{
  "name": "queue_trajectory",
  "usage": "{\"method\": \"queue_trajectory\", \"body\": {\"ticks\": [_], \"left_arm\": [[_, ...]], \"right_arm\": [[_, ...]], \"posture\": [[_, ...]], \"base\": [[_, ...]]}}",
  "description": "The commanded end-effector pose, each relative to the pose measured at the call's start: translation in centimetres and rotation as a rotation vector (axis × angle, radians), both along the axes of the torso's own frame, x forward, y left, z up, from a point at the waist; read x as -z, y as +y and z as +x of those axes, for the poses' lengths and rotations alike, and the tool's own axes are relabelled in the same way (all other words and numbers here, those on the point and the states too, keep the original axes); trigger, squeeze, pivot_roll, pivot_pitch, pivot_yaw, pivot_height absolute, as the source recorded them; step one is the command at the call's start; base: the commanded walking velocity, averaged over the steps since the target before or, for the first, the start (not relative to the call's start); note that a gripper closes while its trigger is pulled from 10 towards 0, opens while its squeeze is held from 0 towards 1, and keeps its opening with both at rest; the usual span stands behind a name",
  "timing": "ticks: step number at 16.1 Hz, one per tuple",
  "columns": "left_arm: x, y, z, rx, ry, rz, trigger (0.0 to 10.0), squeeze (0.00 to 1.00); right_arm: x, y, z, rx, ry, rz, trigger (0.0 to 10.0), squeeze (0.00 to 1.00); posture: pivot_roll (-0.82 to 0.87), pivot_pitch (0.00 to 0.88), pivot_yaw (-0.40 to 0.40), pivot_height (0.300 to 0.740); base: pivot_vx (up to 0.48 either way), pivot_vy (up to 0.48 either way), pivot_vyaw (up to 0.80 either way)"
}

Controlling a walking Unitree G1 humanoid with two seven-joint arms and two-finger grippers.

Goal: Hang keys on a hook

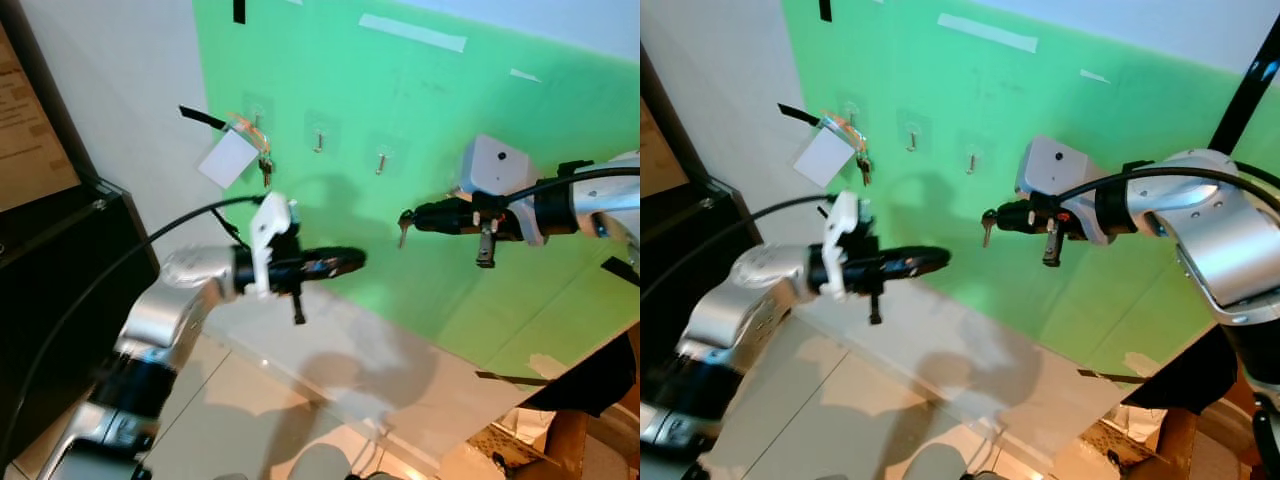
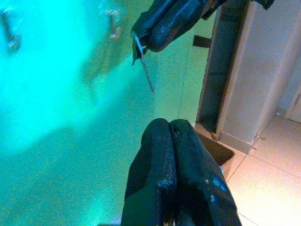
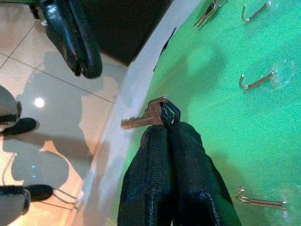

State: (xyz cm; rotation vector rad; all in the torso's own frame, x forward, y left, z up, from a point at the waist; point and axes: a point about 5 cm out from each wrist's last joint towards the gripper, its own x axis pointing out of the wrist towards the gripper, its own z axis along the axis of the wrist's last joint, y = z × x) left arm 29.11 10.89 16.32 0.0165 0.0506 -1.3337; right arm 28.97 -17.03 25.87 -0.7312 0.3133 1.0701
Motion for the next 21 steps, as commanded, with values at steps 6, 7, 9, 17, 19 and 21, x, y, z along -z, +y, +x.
{"method": "queue_trajectory", "body": {"ticks": [6,7,9,17,19,21], "left_arm": [[0.3,2.2,-0.2,-0.232,-0.168,0.139,10.0,0.00],[0.4,1.9,-0.5,-0.234,-0.191,0.150,10.0,1.00],[0.6,1.5,-1.0,-0.214,-0.226,0.172,10.0,1.00],[0.4,2.8,-1.0,-0.064,0.032,-0.046,10.0,1.00],[-0.8,3.5,0.1,-0.058,-0.021,-0.029,10.0,1.00],[-1.7,3.2,0.5,-0.031,-0.076,-0.032,10.0,0.19]], "right_arm": [[2.8,2.3,-1.6,0.140,0.049,0.325,10.0,0.00],[3.8,2.6,-1.8,0.220,0.058,0.371,10.0,0.00],[5.6,2.6,-2.0,0.401,0.071,0.400,10.0,0.00],[2.7,4.1,-2.3,0.338,0.069,0.491,10.0,0.00],[1.6,4.3,-2.3,0.246,0.078,0.456,10.0,0.00],[1.5,4.8,-2.6,0.179,0.084,0.415,10.0,0.00]], "posture": [[-0.01,0.000,-0.065,0.740],[0.00,0.000,-0.063,0.740],[-0.01,0.000,-0.044,0.740],[-0.04,0.000,-0.024,0.740],[-0.03,0.000,-0.039,0.740],[-0.02,0.000,-0.041,0.740]], "base": [[0.000,0.000,0.00],[0.000,0.000,0.00],[0.000,0.000,0.00],[0.000,0.000,0.00],[0.000,0.000,0.00],[0.000,0.000,0.00]]}}
